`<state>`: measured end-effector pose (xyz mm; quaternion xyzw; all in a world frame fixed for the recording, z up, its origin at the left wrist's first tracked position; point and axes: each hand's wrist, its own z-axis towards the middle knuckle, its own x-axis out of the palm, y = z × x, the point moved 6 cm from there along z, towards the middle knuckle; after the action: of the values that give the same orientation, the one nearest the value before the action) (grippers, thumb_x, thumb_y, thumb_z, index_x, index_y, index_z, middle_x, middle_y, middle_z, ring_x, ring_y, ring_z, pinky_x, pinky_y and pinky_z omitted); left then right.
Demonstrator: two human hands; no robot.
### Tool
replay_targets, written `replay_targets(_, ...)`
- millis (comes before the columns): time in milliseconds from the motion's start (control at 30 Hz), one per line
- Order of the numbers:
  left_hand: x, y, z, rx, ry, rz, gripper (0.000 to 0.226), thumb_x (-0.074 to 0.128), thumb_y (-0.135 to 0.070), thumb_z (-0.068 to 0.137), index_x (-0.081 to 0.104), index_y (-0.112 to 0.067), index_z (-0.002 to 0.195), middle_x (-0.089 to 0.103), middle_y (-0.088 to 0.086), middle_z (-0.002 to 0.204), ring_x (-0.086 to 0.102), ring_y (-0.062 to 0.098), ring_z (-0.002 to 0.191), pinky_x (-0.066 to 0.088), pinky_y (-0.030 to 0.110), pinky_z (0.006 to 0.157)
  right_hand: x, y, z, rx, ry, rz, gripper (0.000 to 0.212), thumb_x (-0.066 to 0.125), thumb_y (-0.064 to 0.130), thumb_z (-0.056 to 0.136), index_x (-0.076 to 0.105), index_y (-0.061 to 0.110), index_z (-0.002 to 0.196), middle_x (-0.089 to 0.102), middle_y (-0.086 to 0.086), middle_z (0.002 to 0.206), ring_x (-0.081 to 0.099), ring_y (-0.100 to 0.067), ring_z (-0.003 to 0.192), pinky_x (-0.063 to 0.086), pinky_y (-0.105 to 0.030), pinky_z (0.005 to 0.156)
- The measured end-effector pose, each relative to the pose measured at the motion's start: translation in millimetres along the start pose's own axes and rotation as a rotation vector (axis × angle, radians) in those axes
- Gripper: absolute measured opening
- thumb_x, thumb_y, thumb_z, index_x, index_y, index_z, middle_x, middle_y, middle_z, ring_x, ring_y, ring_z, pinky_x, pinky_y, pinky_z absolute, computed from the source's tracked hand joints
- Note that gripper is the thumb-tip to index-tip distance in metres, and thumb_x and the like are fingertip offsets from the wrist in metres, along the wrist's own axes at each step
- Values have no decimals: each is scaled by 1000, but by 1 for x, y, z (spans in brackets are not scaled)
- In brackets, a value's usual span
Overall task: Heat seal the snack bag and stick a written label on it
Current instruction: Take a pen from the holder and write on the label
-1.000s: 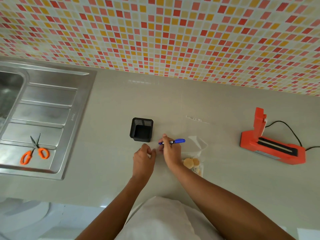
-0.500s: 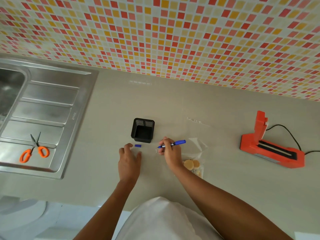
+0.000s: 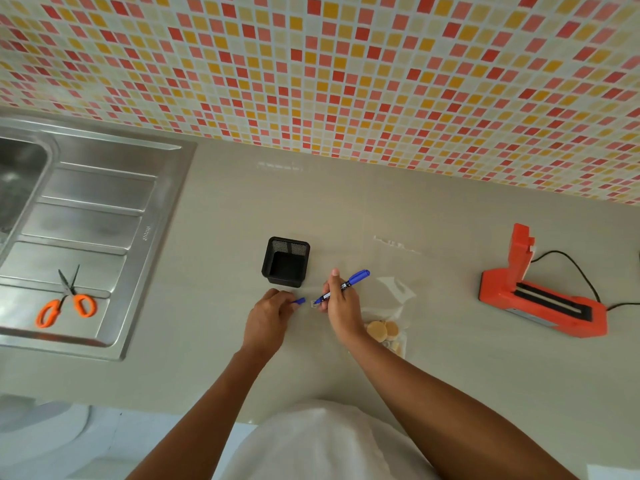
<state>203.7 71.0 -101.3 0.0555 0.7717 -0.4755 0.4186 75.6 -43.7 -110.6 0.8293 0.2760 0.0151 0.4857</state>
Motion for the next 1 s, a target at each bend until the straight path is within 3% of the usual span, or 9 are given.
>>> replay_targets(133, 9, -6, -3, 13, 37, -113, 8, 69, -15, 88, 72, -13, 95, 64, -1, 86, 57, 18, 70, 45, 26, 64, 3, 3, -4, 31, -5, 48, 61, 30, 55, 103, 49, 14, 61, 47, 0, 45, 51, -17, 50, 46, -34, 62)
replay_targets(433, 19, -5, -6, -27, 66, -204, 7, 65, -14, 90, 71, -16, 94, 67, -3, 91, 58, 15, 77, 45, 23, 66, 2, 1, -4, 52, -14, 81, 64, 29, 61, 100, 47, 15, 59, 46, 1, 42, 53, -19, 50, 47, -39, 65)
replay_targets(667, 20, -8, -7, -58, 43, -236, 8, 63, -12, 92, 70, -15, 95, 67, -5, 93, 57, 11, 79, 39, 10, 66, 0, 4, -6, 68, -34, 103, 62, 29, 59, 100, 47, 12, 62, 45, -2, 45, 53, -18, 49, 47, -34, 62)
replay_targets(800, 20, -9, -6, -62, 30, -258, 7, 64, -12, 92, 70, -14, 94, 67, -3, 92, 58, 14, 79, 41, 15, 67, -2, 3, -7, 75, -51, 116, 63, 28, 60, 100, 48, 13, 63, 45, -2, 45, 53, -19, 49, 48, -37, 64)
replay_targets(1000, 20, -8, -6, -62, 37, -268, 9, 64, -13, 92, 71, -17, 96, 66, -7, 92, 57, 2, 80, 42, 13, 69, -3, 3, -5, 74, -63, 124, 63, 27, 60, 100, 47, 14, 62, 46, -3, 45, 54, -19, 48, 49, -40, 65)
